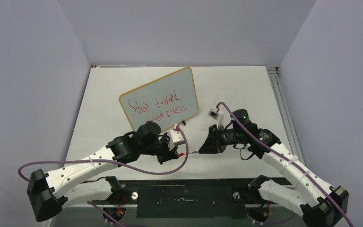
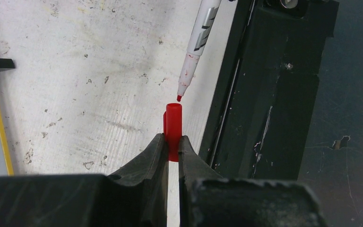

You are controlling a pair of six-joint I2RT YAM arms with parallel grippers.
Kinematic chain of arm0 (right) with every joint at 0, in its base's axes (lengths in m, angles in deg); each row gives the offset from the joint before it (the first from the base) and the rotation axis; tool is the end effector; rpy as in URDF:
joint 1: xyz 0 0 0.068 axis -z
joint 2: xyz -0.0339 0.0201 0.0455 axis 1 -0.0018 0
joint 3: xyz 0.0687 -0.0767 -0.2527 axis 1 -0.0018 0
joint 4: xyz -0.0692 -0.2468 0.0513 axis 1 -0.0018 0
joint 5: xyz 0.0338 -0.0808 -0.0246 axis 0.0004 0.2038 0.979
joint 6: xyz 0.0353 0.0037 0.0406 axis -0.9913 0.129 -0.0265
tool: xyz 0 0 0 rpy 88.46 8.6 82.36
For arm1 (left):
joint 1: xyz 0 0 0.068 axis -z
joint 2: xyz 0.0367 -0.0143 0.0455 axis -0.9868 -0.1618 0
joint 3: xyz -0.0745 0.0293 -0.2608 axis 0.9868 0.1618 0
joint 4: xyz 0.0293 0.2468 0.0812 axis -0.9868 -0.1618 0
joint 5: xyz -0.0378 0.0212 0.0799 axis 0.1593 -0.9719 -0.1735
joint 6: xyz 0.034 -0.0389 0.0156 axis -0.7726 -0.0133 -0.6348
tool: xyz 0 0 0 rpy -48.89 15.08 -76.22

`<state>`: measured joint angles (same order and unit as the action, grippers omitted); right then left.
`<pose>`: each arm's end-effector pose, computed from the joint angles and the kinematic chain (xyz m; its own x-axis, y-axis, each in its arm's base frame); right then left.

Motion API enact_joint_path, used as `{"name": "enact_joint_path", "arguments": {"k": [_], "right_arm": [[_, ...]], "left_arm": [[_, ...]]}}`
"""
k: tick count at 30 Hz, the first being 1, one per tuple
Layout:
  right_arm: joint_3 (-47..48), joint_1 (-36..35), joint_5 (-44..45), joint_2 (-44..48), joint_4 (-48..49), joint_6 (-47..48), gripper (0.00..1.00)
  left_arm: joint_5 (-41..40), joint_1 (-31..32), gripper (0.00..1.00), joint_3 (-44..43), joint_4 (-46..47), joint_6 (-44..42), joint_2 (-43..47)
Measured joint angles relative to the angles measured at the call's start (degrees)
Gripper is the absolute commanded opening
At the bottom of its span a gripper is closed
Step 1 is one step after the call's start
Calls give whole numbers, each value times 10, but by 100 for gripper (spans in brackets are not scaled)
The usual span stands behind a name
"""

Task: Write a sentence on the whiteboard
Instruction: Close the whiteboard marker at the center of the board.

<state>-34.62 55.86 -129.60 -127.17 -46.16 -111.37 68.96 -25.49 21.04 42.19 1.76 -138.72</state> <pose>0.1439 0.1285 0.2928 -0.8327 -0.2227 -0.5069 -0.5531 0.3747 0.7441 0.1139 -0.1842 0.2773 -0.2670 0.5268 -0.8070 0.9505 0.2820 -0.1304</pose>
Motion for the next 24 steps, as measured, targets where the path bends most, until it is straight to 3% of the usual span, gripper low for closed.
{"name": "enact_joint_path", "arguments": {"k": [24], "right_arm": [[-15,3,-29,-3,28,-2,5]], "left_arm": [[9,3,0,0,0,-1,0]]}}
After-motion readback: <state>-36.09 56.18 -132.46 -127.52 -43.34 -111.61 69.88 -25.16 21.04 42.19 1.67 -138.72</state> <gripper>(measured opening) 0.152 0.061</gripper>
